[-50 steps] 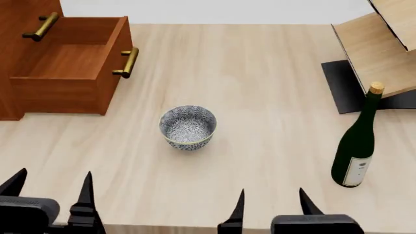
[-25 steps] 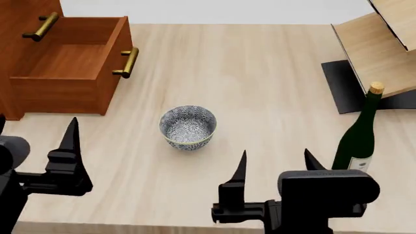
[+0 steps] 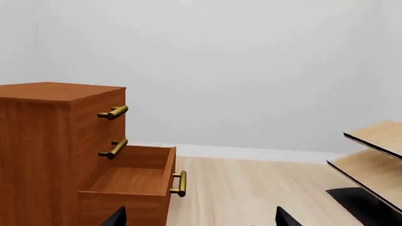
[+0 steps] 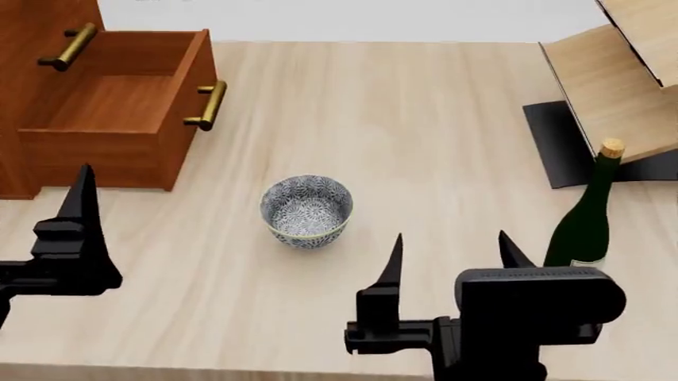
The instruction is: Put the wine bottle in the bottom drawer of the cabinet.
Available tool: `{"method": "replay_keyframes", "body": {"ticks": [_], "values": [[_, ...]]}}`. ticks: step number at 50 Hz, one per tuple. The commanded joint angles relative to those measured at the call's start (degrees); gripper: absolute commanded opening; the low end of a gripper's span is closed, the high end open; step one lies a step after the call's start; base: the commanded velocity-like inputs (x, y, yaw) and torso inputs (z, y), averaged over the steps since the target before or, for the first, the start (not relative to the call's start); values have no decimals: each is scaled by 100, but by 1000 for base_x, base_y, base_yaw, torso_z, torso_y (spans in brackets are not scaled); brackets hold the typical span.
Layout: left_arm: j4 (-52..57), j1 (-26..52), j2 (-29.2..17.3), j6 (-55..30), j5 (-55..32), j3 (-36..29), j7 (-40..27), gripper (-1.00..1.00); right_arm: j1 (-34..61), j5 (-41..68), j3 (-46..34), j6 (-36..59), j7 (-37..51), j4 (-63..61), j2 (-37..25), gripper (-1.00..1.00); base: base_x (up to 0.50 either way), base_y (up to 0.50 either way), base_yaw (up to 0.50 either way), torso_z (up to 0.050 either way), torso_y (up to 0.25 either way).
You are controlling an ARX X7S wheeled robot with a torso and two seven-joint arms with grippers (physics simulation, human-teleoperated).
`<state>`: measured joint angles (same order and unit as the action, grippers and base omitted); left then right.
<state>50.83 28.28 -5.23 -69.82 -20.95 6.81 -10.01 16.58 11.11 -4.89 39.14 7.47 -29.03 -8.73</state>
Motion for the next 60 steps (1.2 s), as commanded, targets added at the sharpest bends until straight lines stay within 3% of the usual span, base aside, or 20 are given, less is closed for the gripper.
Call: {"method": "replay_keyframes", "body": {"ticks": [1, 26, 37, 50, 54, 57, 60], "values": [[34, 12, 40, 117, -220, 440, 53, 100, -14, 14, -21, 27, 73, -115, -75, 100, 0, 0, 0, 50, 0], [-189, -177, -160, 551, -197, 252, -87, 100, 43, 89, -43, 44, 193, -13, -141, 100, 0, 0, 0, 50, 0], [-432, -275, -414, 783, 41, 641, -284, 100, -5, 132, -32, 31, 230, -8, -183, 100, 0, 0, 0, 50, 0], [-1061, -168, -734, 1393, 201, 1902, -369, 100, -48, 147, -78, -56, 263, 50, -217, 100, 0, 0, 0, 10, 0], [-869, 313, -842, 1045, 44, 2543, -567, 100, -20, 110, -98, -66, 301, 95, -240, 100, 0, 0, 0, 0, 0], [-1110, -15, -760, 1836, 307, 2869, -571, 100, -14, 110, -98, -87, 308, 148, -253, 100, 0, 0, 0, 0, 0], [-998, 363, -940, 1401, 140, 3179, -674, 100, -21, 120, -102, -100, 308, 146, -268, 100, 0, 0, 0, 0, 0]]}}
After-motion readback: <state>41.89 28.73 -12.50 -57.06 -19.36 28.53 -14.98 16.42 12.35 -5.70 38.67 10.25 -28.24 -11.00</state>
